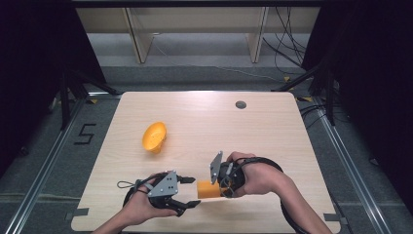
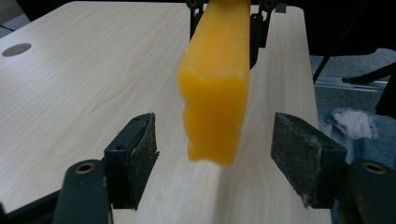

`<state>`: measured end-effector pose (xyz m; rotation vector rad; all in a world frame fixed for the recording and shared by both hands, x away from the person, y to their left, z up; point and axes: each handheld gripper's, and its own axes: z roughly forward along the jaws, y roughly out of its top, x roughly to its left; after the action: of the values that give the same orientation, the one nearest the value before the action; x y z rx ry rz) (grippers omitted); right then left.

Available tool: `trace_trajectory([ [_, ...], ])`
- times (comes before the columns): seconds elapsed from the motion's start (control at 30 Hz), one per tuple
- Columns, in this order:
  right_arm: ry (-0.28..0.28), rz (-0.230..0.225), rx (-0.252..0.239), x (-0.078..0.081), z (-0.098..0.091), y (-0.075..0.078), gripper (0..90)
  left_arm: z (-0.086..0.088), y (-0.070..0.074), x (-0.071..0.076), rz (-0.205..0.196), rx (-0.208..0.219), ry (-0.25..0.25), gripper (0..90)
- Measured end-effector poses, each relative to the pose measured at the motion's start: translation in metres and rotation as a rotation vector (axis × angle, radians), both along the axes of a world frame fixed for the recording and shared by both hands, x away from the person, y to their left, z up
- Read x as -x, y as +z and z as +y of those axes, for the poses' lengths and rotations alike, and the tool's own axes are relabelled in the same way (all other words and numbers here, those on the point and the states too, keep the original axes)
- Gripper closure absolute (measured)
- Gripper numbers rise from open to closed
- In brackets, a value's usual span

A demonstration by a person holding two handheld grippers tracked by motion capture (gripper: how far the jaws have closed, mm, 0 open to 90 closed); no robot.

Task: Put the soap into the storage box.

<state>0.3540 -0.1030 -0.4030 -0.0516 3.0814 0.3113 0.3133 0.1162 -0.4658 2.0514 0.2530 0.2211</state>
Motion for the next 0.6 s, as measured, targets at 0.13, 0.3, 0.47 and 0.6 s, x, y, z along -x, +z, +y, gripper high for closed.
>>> trace_trajectory([
  [0.13, 0.046, -0.008, -0.012, -0.002, 0.006, -0.001, 61.8, -0.005, -0.001, -0.003, 0.004, 0.007, -0.008, 37.5],
  [0.3, 0.028, 0.007, -0.001, 0.002, 0.011, 0.001, 61.7, -0.005, -0.001, -0.008, 0.008, 0.029, -0.027, 42.7],
  [0.47, 0.080, -0.019, -0.030, 0.001, 0.015, -0.001, 61.7, -0.006, -0.002, -0.008, 0.002, 0.022, -0.051, 49.5],
  [0.6, 0.081, -0.016, -0.014, 0.002, 0.018, -0.001, 61.6, -0.008, -0.005, -0.007, -0.023, 0.027, -0.081, 55.3],
])
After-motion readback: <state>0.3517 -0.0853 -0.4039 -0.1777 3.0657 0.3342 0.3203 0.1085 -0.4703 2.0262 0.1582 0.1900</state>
